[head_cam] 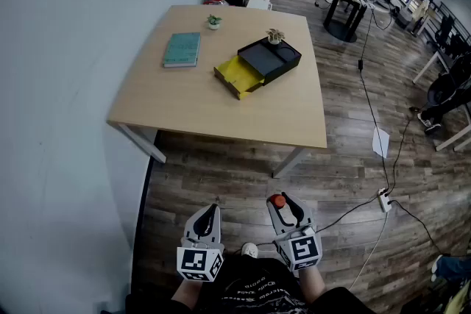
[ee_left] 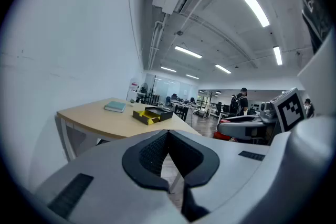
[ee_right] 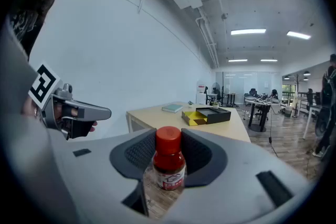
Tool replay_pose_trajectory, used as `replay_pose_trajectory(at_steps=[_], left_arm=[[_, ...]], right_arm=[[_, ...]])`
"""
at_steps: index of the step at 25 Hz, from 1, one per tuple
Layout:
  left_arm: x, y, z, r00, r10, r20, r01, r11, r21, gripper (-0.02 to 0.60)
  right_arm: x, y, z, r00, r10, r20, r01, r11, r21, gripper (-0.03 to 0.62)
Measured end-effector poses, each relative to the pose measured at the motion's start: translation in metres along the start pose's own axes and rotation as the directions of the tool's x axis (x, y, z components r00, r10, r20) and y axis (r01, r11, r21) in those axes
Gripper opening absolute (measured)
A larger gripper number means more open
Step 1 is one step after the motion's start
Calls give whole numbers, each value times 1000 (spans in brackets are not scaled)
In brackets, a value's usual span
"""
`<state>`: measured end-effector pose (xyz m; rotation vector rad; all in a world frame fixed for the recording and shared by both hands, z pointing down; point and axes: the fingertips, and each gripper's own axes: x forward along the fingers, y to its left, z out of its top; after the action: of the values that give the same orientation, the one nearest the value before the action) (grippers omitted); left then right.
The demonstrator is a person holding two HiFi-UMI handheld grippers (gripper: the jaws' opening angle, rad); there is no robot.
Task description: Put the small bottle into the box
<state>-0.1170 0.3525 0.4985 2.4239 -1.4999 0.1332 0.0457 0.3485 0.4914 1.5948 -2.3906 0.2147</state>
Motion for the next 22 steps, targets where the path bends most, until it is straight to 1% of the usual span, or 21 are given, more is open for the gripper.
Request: replay_pose_trajectory(at_steps=[4, 9, 11, 15, 22], left_arm=[[-11, -38, -4, 1000, -5, 7, 5, 1000, 9, 3], [-20, -62, -6, 1000, -5, 15, 4, 999, 37, 3], [-27, -69, -9, 1000, -12, 12, 11, 999, 42, 3], [-36, -77, -8, 1000, -23, 17, 23, 998, 50, 3], [-47, -82, -7, 999, -26, 31, 24, 998, 66, 3]], right_arm=[[-31, 1, 2, 998, 52, 25, -51, 998, -32, 153], [-51, 6, -10, 996, 86, 23, -85, 996, -31, 153], [-59, 8, -11, 996, 89, 31, -88, 996, -17, 153], [-68, 8, -4, 993, 87, 84, -92, 994, 54, 156], [-79, 9, 2, 990, 65, 123, -69, 997, 26, 156]])
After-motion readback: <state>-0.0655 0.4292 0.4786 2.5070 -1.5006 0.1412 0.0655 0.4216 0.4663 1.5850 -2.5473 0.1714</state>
